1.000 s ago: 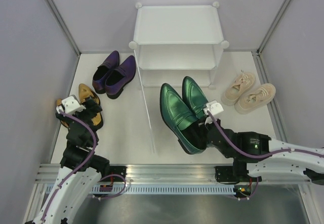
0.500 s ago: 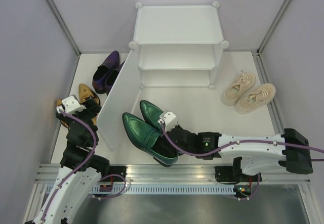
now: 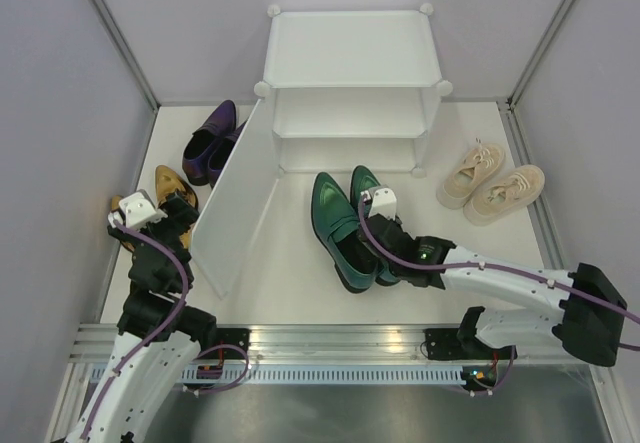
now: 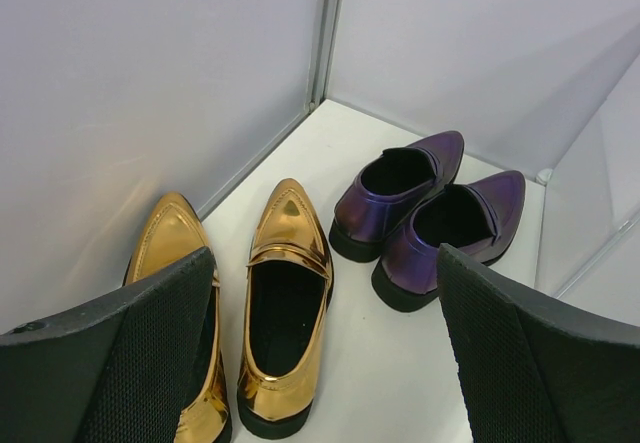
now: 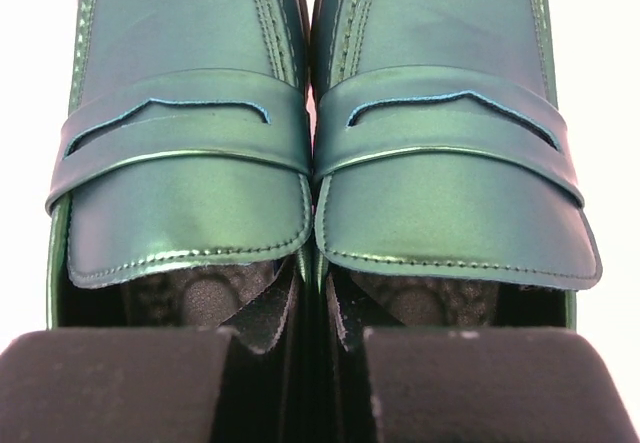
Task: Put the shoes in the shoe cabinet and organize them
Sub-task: Adjust the shoe cabinet at the center of the board, then place the pair of shoes at the center of the board.
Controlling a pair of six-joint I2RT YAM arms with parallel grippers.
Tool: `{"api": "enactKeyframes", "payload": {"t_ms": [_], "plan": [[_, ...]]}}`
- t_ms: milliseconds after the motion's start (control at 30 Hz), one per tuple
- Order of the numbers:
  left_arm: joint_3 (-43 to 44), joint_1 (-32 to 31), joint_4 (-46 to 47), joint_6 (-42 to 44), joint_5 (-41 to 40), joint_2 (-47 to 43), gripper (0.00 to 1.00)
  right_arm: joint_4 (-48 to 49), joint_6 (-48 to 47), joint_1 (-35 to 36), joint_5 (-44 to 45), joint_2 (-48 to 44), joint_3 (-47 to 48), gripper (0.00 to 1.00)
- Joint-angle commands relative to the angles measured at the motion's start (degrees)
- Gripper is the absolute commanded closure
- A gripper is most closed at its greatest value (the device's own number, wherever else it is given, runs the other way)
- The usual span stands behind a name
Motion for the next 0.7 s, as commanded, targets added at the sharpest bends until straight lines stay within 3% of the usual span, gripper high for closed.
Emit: {"api": "enactKeyframes", "payload": {"t_ms": [0, 267, 333, 367, 467, 567, 667], "plan": [[1.9, -0.3, 0.5, -1.2, -1.2, -0.3, 0.06, 5.5, 7.0, -2.0, 2.5, 3.5, 5.5, 1.0], [1.8, -0.4, 0.5, -1.3, -0.9, -0.2, 0.06, 2.8, 13.6, -5.7, 2.1, 12.9, 8.2, 0.94], [1.8, -0.4, 0.5, -1.3, -1.0, -0.4, 0.06, 2.2, 14.4, -6.6, 1.8, 13.2, 8.1, 0.82], [1.8, -0.4, 0.5, -1.4, -1.0, -0.5, 0.06, 2.2, 14.4, -6.7, 1.4, 13.2, 8.0, 0.67], [1.8, -0.5, 0.6, -1.5, -0.9, -0.6, 0.06, 1.7, 14.3, -7.0, 0.6, 12.3, 7.9, 0.4], [1.8, -0.5, 0.5, -1.4, -0.8, -0.7, 0.06, -0.3, 13.9, -7.0, -0.1, 10.1, 8.6, 0.28], [1.8, -0.4, 0.5, -1.4, -0.8, -0.8, 0.06, -3.9, 13.2, -7.0, -0.1, 7.2, 10.0, 0.27]]}}
